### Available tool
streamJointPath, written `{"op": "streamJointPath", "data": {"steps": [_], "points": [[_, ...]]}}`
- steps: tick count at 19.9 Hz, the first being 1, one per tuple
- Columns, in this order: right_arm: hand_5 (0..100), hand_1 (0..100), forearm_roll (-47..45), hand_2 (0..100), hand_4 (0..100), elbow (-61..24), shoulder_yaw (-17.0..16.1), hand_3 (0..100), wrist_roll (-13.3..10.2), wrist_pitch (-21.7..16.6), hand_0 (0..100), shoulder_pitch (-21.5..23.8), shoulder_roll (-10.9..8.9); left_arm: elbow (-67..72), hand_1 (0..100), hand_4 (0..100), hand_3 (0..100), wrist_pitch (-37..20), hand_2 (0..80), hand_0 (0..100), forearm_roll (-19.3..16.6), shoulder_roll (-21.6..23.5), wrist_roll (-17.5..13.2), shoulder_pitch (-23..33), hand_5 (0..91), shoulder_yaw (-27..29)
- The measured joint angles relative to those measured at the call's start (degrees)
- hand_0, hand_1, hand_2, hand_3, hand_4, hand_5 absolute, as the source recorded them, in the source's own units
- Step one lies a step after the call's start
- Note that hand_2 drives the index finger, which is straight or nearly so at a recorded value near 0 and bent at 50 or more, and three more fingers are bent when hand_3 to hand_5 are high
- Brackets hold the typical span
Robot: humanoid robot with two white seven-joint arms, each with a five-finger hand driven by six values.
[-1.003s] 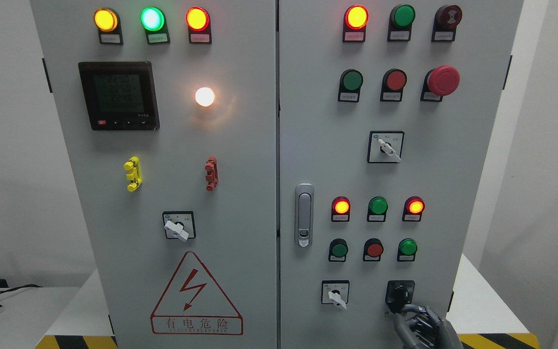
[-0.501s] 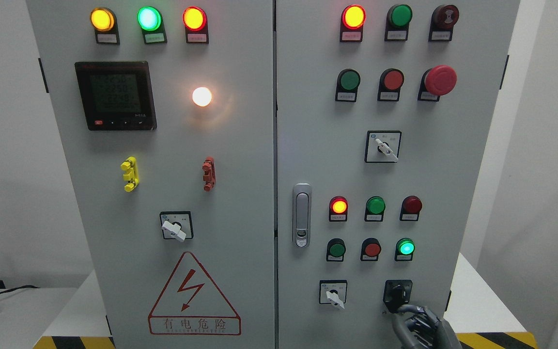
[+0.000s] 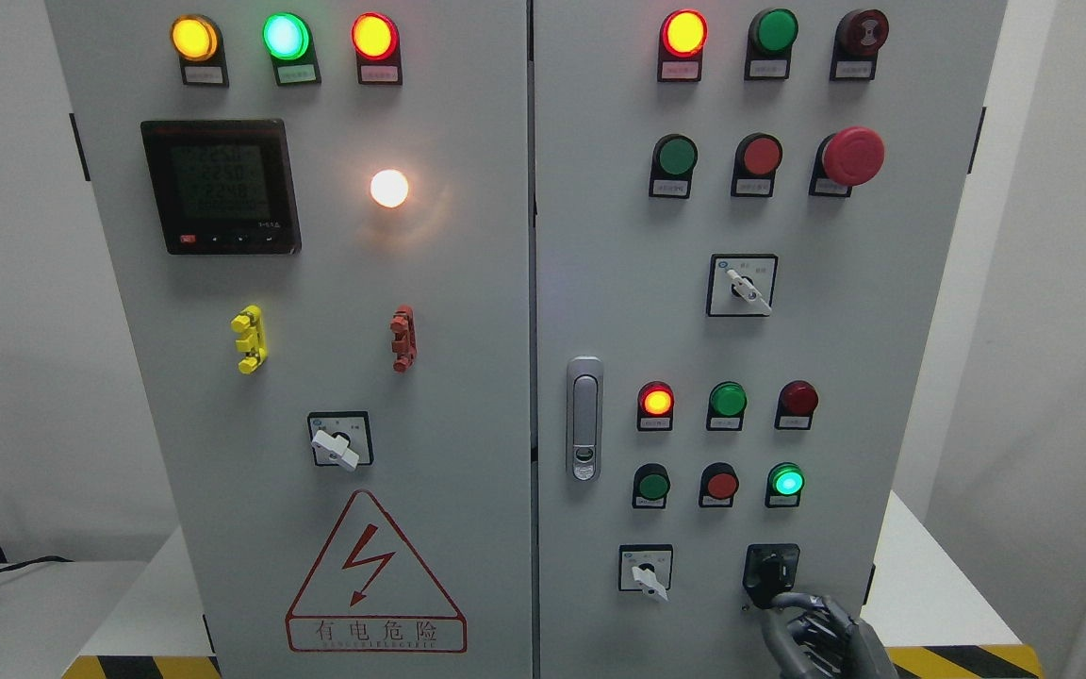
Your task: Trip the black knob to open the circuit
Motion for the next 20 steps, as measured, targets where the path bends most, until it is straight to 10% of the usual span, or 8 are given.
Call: {"op": "streamJointPath", "data": {"steps": [20], "points": [[67, 73, 0.0, 43, 69, -0.1, 0.0, 73, 0.0, 0.1, 41, 0.1, 0.05, 0.0, 39, 0, 0, 0.0, 0.0, 12, 0.0, 0.0, 0.0, 0.0, 0.0, 0.0]]}}
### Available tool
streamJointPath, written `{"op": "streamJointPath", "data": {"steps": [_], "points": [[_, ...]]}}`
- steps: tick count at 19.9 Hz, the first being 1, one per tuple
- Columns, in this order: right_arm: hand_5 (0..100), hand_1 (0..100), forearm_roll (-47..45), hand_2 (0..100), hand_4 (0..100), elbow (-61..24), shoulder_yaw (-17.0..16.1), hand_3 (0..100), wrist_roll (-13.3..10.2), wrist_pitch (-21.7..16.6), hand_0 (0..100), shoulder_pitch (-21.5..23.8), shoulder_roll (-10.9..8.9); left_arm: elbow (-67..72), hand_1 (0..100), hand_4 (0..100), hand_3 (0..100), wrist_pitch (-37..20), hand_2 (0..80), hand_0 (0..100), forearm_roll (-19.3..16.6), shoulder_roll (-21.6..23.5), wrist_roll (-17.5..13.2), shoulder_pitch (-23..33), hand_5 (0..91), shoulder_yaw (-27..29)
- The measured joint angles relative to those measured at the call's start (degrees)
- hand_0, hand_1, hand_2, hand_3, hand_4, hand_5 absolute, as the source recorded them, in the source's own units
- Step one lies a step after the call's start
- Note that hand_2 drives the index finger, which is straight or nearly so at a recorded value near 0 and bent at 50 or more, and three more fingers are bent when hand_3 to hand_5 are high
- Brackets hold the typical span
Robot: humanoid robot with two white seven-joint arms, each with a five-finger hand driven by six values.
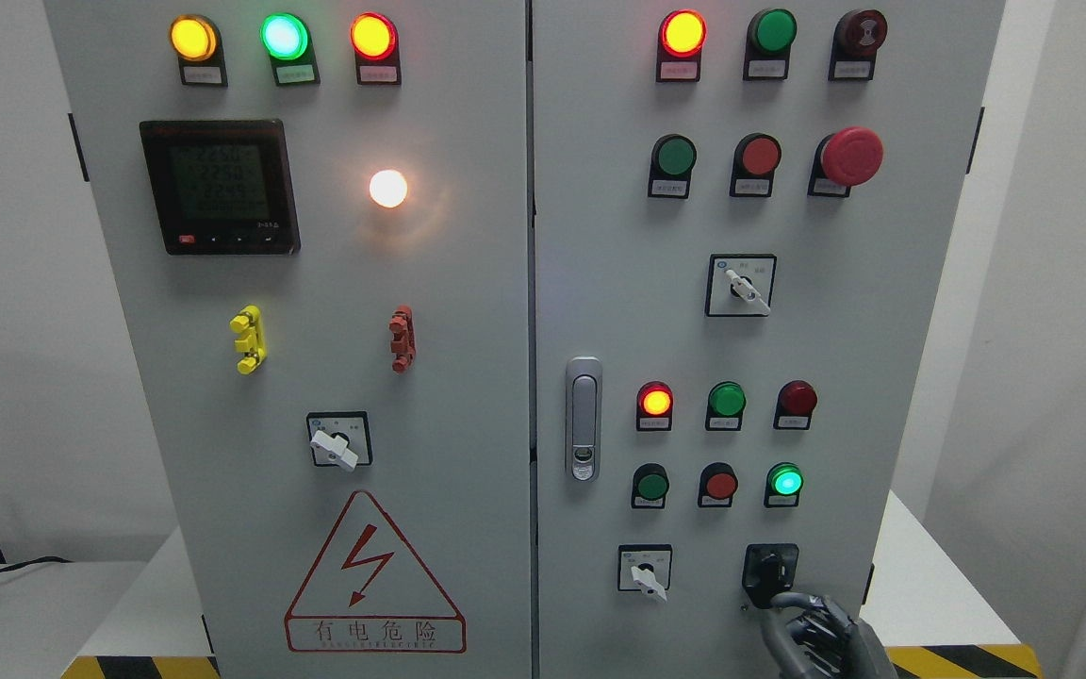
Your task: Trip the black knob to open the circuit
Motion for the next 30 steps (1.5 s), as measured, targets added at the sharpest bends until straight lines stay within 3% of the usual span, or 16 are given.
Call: {"op": "streamJointPath", "data": {"steps": [30], "points": [[67, 73, 0.2, 41, 69, 0.9, -4.5, 73, 0.6, -0.3, 41, 1.1, -0.32, 0.0, 39, 0, 0, 0.0, 0.0, 12, 0.0, 0.0, 0.0, 0.0, 0.0, 0.0]]}}
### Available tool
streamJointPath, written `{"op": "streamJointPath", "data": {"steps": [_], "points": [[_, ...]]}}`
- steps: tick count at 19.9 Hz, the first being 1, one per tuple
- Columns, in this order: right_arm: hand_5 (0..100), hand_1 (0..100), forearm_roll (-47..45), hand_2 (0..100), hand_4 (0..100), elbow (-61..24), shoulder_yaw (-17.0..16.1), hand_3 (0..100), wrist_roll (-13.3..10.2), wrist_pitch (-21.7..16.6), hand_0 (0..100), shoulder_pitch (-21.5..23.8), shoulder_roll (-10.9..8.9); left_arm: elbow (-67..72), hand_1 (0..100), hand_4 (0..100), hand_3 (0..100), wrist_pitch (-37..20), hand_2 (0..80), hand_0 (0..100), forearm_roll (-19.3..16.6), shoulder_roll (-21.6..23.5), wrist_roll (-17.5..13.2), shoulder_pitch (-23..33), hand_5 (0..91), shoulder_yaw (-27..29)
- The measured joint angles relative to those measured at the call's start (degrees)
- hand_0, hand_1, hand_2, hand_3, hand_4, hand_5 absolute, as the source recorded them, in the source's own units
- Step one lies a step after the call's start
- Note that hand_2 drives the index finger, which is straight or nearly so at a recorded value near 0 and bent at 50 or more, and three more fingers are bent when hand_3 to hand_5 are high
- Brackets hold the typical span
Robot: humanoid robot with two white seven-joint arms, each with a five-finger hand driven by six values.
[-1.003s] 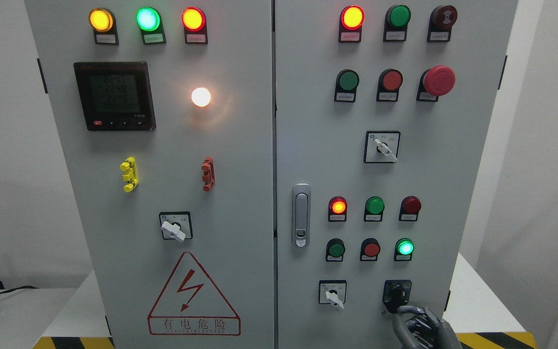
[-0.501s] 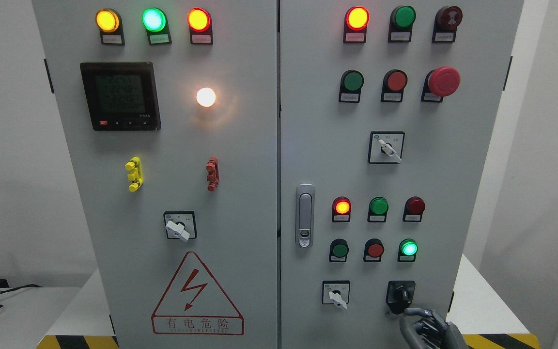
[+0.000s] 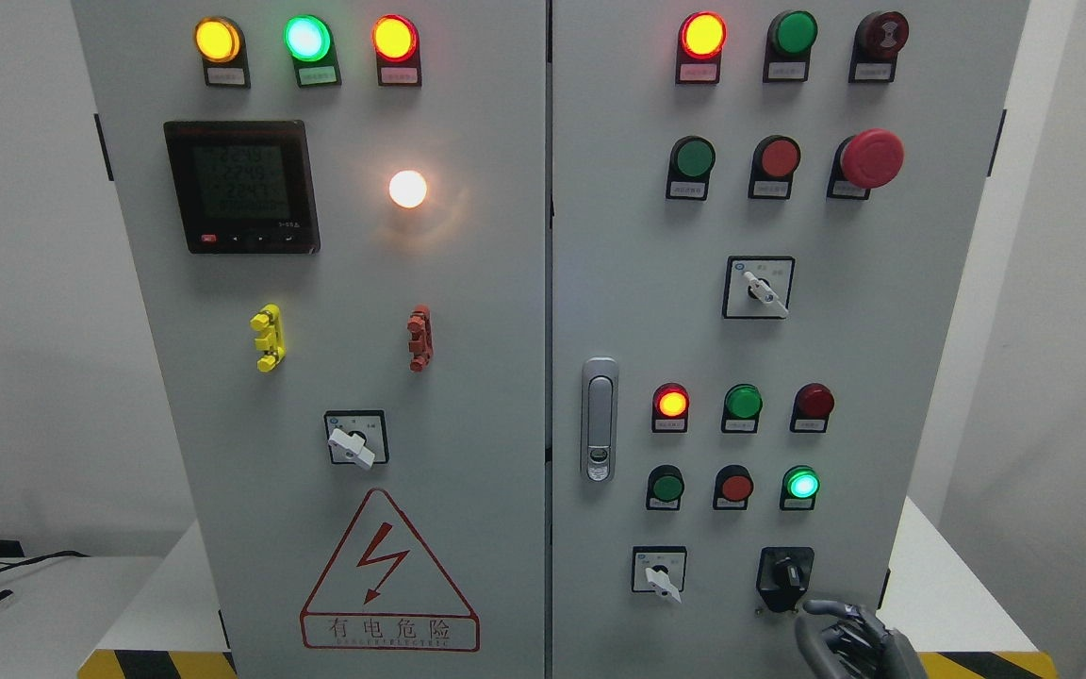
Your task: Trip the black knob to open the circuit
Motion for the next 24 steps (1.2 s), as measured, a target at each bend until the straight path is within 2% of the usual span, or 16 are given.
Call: {"op": "streamJointPath", "data": {"steps": [1, 2, 3, 4, 6, 8, 11, 15, 20, 24], "points": [[66, 70, 0.0, 41, 69, 0.0, -0.1, 73, 0.0, 0.0, 44, 0.2, -0.05, 0.0, 39, 0, 0, 0.0, 0.0, 12, 0.0, 0.0, 0.0, 0.0, 0.0, 0.0], [65, 62, -0.1, 41, 67, -0.1, -0.3, 72, 0.0, 0.0, 49, 0.5, -0.11, 0.0, 39, 0, 0, 0.0, 0.0, 12, 0.0, 0.0, 0.0, 0.0, 0.0, 0.0], [65, 59, -0.2, 41, 67, -0.3, -0.5, 72, 0.0, 0.0, 49, 0.8, -0.16, 0.0, 39, 0, 0, 0.0, 0.0, 12, 0.0, 0.0, 0.0, 0.0, 0.0, 0.0], [63, 51, -0.4, 42, 65, -0.6, -0.7, 70, 0.0, 0.0, 47, 1.3, -0.21, 0.0, 39, 0, 0, 0.0, 0.0, 12, 0.0, 0.0, 0.0, 0.0, 0.0, 0.0], [58, 35, -1.4, 42, 61, -1.5, -1.0, 64, 0.3, 0.2, 38, 2.5, -0.38, 0.0, 39, 0, 0, 0.0, 0.0, 12, 0.0, 0.0, 0.0, 0.0, 0.0, 0.0], [48, 15, -3.1, 37, 52, -2.7, -1.4, 54, 0.8, 0.5, 21, 4.3, -0.80, 0.0, 39, 0, 0, 0.0, 0.0, 12, 0.0, 0.0, 0.0, 0.0, 0.0, 0.0], [39, 6, -5.8, 29, 40, -5.0, -1.9, 43, 1.1, 0.5, 6, 8.0, -1.74, 0.0, 39, 0, 0, 0.0, 0.0, 12, 0.0, 0.0, 0.0, 0.0, 0.0, 0.0], [31, 0, -8.3, 22, 31, -8.1, -2.9, 34, 1.3, -0.1, 0, 12.9, -2.73, 0.0, 39, 0, 0, 0.0, 0.0, 12, 0.0, 0.0, 0.0, 0.0, 0.0, 0.0], [26, 0, -10.0, 16, 25, -11.7, -4.7, 26, 3.0, -0.3, 0, 17.4, -3.57, 0.0, 39, 0, 0, 0.0, 0.0, 12, 0.0, 0.0, 0.0, 0.0, 0.0, 0.0], [23, 0, -12.1, 12, 22, -14.2, -6.0, 22, 3.2, -0.4, 0, 20.1, -4.43, 0.0, 39, 0, 0, 0.0, 0.0, 12, 0.0, 0.0, 0.0, 0.0, 0.0, 0.0]]}}
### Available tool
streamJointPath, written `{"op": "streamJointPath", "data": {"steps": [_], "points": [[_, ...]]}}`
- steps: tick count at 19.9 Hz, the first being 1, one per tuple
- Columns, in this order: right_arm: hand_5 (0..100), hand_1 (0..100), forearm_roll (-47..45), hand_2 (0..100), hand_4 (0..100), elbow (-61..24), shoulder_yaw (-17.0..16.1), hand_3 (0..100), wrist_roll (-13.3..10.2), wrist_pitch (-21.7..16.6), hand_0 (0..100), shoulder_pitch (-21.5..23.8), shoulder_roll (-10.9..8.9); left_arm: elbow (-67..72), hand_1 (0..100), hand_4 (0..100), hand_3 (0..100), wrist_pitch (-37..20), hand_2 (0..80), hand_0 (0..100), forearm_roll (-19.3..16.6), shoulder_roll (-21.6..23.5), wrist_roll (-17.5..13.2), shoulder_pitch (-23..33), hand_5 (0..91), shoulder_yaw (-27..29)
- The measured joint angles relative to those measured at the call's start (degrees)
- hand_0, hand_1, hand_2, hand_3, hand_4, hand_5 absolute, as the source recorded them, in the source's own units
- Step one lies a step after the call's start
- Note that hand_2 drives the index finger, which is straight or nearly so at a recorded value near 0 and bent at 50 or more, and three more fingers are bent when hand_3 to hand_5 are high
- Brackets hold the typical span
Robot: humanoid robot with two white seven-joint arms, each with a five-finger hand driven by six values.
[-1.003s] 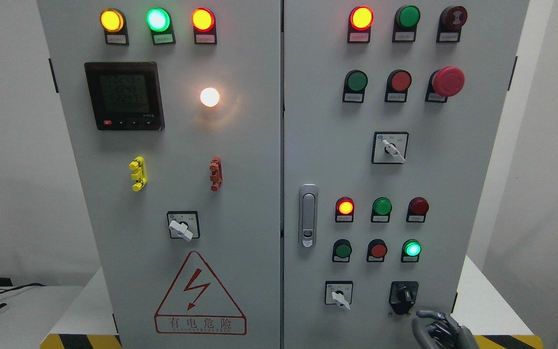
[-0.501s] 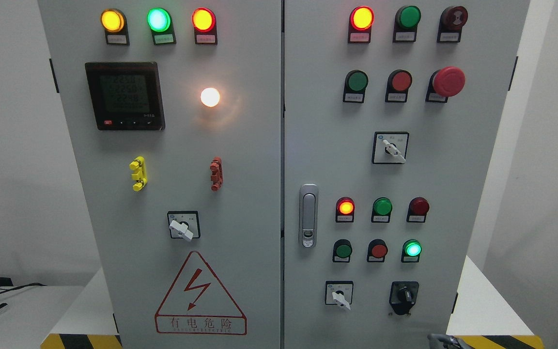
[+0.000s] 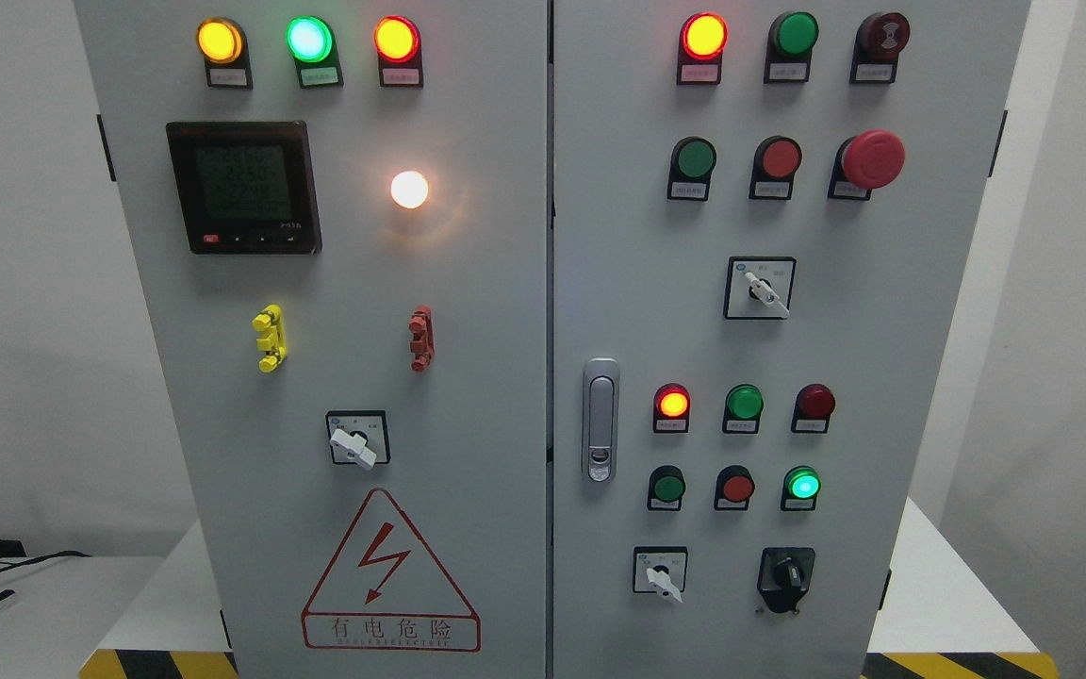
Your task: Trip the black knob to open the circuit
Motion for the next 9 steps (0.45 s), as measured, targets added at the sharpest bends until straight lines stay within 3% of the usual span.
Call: {"op": "streamJointPath", "data": {"steps": [9], "points": [[20, 0, -2.0, 9, 19, -3.3, -1.8, 19, 0.2, -1.0, 0, 2.9, -1.30, 0.0, 39, 0, 0, 0.0, 0.0, 12, 0.0, 0.0, 0.0, 0.0, 0.0, 0.0]]}}
